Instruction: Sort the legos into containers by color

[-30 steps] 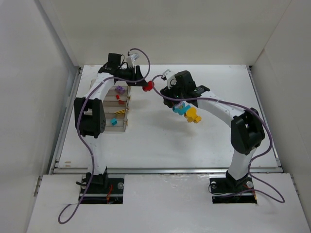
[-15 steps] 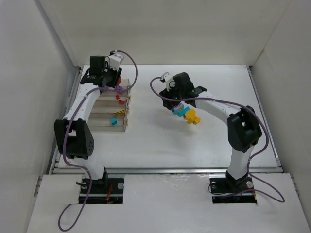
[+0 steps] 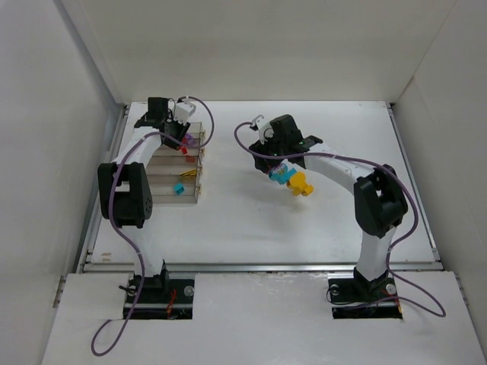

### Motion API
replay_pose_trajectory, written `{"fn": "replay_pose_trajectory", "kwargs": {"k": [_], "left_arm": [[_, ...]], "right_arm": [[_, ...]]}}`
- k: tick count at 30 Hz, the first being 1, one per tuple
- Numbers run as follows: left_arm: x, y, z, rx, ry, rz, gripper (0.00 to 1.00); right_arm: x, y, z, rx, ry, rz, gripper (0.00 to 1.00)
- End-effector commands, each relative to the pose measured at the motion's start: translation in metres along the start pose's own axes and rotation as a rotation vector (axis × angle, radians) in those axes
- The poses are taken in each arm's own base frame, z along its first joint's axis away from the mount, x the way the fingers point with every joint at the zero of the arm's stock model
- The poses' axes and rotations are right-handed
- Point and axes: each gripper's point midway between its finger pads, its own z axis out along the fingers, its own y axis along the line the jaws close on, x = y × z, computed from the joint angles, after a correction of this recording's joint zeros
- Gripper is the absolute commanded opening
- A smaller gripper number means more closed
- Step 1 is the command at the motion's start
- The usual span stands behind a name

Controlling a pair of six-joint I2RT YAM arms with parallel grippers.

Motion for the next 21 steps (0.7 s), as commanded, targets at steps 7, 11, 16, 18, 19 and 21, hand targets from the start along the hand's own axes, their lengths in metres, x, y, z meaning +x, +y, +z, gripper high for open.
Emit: {"fn": "replay_pose_trajectory", "kwargs": {"k": [7,11,16,18,19,21], "left_arm": [[-0.010,-0.001,-0.009,0.042,-0.056,0.102,0.00],[-0.005,-0.013,-0.014,0.084,-0.096,0.199,0.00],[-0.013,-0.007,-0.012,0.095,-0.095,0.278,0.06],[-0.011,-0.006,-0.005,0.101,-0.069,0.273,0.10],[-0.017,-0.003,-0.009,0.096,-0.076,0.266,0.17],[-0.017,-0.003,-0.006,0.097,-0.074,0.255,0.29]], "right_arm": [[-0.017,-0.002,0.004,-0.002,-0.060,0.002,0.00],[-0.019,-0.003,0.003,-0.002,-0.060,0.002,0.00],[-0.023,-0.001,0.002,-0.010,-0.070,0.000,0.00],[-0.021,-0.001,0.002,-0.011,-0.061,0.002,0.00],[-0.021,-0.001,0.002,-0.012,-0.061,0.002,0.00],[-0.021,-0.001,0.002,-0.012,-0.061,0.002,0.00]]}}
